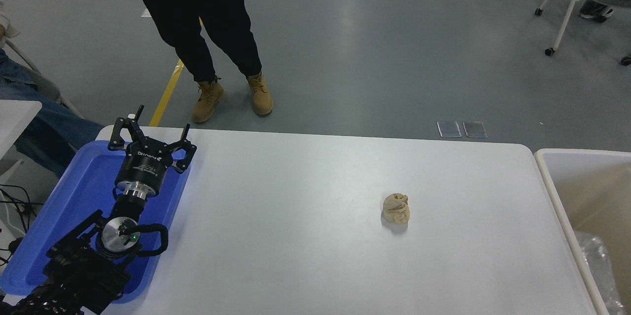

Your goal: Pick up foil plate and place in dustbin

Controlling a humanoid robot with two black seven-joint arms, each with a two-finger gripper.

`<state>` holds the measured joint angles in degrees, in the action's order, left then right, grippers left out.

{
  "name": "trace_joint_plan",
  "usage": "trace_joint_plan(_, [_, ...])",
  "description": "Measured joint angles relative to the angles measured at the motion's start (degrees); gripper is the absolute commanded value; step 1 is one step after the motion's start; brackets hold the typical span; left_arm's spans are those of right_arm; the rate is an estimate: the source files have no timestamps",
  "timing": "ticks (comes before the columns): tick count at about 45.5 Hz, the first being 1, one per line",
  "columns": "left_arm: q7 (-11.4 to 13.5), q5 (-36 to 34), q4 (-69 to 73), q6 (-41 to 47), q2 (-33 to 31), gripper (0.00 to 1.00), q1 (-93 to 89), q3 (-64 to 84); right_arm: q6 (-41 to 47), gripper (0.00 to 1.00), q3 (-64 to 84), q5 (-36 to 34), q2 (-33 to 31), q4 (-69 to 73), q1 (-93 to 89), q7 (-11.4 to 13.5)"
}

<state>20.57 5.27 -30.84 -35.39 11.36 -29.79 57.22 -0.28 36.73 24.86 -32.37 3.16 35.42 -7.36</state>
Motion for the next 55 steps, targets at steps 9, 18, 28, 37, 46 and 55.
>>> trace_joint_plan(9, [0.0, 0.0, 0.0, 0.0, 0.0, 1.0, 0.0, 0.0, 0.5, 1.0, 0.0, -0.3, 0.0, 0.0, 0.7, -0.1])
trace_joint_plan(18, [0.0, 0.0, 0.0, 0.0, 0.0, 1.0, -0.1, 0.0, 2.3, 1.0, -0.1, -0.5, 0.0, 0.5, 2.9, -0.4])
trace_joint_plan(28, [0.0, 0.0, 0.0, 0.0, 0.0, 1.0, -0.1, -0.1, 4.4, 1.0, 0.0, -0.3, 0.9, 2.2, 6.9, -0.5])
trace_joint_plan(37, [0.0, 0.0, 0.0, 0.0, 0.0, 1.0, -0.1, -0.1, 5.5, 1.0, 0.2, 0.2, 1.2, 5.2, 10.5, -0.5])
trace_joint_plan(46, [0.0, 0.0, 0.0, 0.0, 0.0, 1.0, -0.1, -0.1, 5.8, 1.0, 0.5, 1.7, 0.0, 11.9, 14.6, -0.5])
trace_joint_plan(55, [0.0, 0.0, 0.0, 0.0, 0.0, 1.0, -0.1, -0.1, 5.4, 1.0, 0.6, 4.9, -2.6, 21.6, 19.5, -0.2])
